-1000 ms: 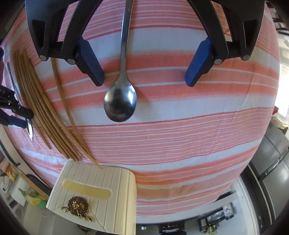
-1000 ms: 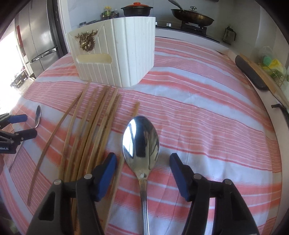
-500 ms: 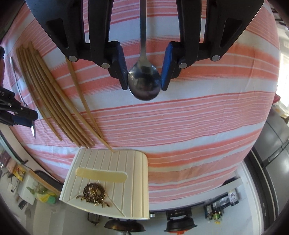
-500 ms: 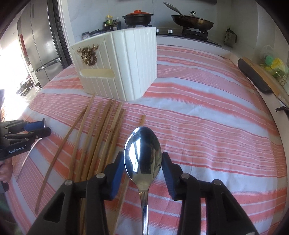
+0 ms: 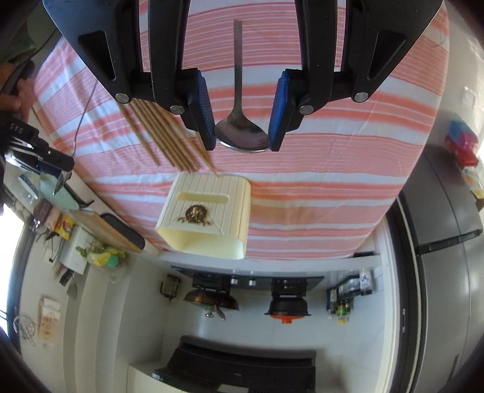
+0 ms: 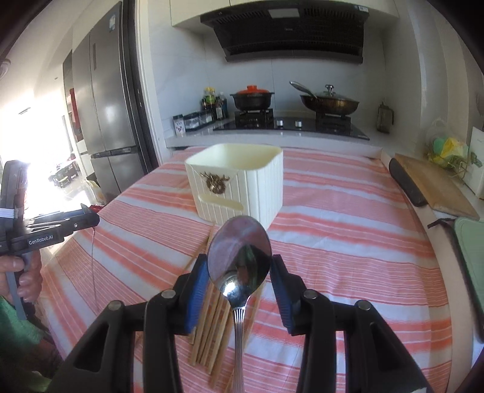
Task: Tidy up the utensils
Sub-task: 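Carry both spoons into the white caddy and open both tools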
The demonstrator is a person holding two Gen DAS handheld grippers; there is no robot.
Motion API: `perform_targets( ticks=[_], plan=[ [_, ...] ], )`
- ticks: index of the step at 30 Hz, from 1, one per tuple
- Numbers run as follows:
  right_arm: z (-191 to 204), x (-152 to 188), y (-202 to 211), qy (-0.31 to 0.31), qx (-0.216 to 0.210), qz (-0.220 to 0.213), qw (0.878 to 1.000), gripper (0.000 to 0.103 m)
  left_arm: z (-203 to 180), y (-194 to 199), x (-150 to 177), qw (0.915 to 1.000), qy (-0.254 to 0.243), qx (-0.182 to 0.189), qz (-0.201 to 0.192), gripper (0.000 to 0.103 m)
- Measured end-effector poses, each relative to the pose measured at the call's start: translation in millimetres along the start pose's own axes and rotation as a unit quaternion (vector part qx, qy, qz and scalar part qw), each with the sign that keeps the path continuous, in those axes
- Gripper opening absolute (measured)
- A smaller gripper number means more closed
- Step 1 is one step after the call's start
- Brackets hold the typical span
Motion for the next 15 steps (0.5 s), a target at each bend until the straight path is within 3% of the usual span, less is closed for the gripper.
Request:
perform_targets(
  ticks=[7, 15],
  plan=[
    [16, -7, 27, 0.016, 0.003, -0.037, 0.999, 0.042, -7, 21, -7, 0.9996, 0.0, 0.008, -0.027, 0.035],
    [14, -26, 32, 0.008, 0.007, -0.051, 0.999, 0.042, -2, 23, -21, 0.9993, 0.017, 0.018, -0.028, 0.035]
  ],
)
Point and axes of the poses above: each gripper's, at about its wrist camera, not at the fingertips, and y roughly against the way its jaws point, z to its left, x to its underside, the point moved 2 cm from there along -y, roughly the way its jaws point, and after that the axes turned 6 degrees about -x, right-handed, at the moved point
